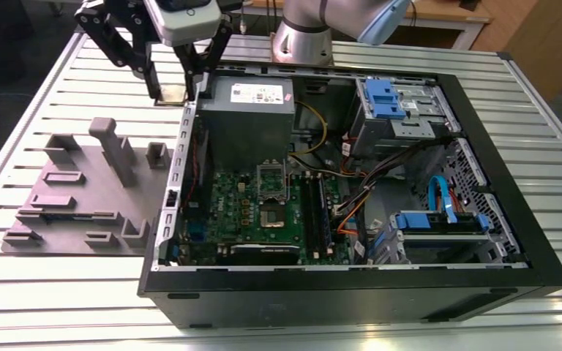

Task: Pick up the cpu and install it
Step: 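Pick up the cpu and move it towards the insertion slot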

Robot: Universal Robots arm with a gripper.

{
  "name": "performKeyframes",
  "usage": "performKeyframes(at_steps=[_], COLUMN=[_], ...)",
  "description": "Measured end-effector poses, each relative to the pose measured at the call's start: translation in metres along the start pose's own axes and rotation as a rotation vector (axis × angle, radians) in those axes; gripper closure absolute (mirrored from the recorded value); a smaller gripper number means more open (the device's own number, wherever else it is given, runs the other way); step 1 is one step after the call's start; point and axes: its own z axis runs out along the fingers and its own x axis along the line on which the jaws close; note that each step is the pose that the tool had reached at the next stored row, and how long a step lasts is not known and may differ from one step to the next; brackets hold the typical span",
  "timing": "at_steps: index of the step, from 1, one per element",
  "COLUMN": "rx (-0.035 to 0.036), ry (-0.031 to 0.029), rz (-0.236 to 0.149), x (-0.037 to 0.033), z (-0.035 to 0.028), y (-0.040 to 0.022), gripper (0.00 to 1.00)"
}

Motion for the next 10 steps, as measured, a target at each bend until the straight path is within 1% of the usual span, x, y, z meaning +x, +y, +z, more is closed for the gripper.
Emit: performKeyframes(at_steps=[10], rx=[-0.0001], ry=[-0.0001], rz=[0.000], x=[-0.0035], z=[0.0000], y=[0.0000], gripper=[0.55])
